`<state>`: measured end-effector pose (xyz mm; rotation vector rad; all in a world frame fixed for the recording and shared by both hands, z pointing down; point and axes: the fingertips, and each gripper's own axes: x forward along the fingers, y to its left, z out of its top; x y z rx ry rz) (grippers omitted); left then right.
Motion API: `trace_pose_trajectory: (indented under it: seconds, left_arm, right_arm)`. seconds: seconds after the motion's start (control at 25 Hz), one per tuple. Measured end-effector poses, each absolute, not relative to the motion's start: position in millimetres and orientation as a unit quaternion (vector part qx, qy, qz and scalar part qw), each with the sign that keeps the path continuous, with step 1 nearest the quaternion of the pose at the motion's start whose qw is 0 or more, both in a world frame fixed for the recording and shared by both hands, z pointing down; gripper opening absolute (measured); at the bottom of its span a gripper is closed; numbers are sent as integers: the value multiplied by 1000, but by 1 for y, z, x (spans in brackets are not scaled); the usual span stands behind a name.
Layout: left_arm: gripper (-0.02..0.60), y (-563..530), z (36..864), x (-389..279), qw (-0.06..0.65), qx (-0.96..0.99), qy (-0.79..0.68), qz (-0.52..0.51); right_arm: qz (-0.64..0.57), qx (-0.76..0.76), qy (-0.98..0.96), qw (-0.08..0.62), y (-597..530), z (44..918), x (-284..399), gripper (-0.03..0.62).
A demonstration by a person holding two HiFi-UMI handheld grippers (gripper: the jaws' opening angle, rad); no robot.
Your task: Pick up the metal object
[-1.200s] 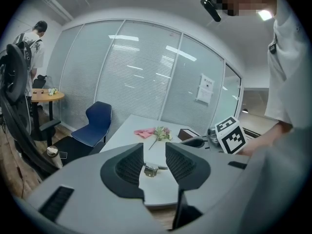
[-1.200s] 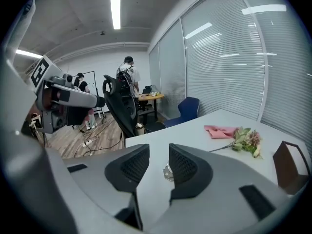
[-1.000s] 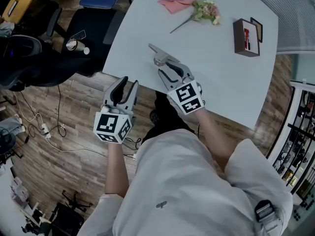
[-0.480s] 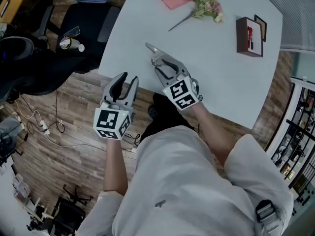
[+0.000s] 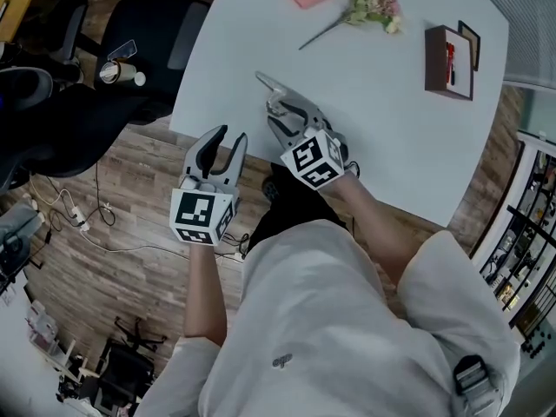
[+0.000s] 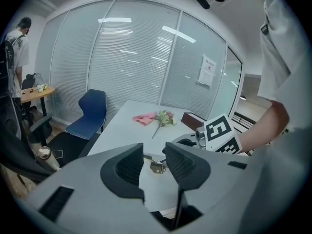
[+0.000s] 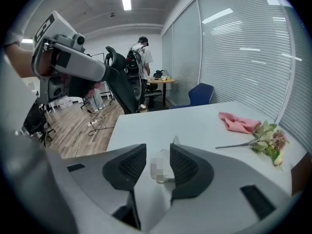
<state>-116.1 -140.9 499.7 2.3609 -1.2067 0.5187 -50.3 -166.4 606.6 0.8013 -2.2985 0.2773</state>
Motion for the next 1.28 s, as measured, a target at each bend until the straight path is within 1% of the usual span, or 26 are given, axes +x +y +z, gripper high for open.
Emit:
trace_pose_trajectory:
  seconds: [0.68, 1.28]
  left_arm:
    - [135, -141, 520, -118, 242, 839, -446, 195]
    - [133, -143, 532, -120, 265, 831, -451, 188]
  right_arm:
    - [84, 299, -875, 372, -175, 645, -49, 166]
    - [90, 302, -873, 373, -178, 654, -45, 161]
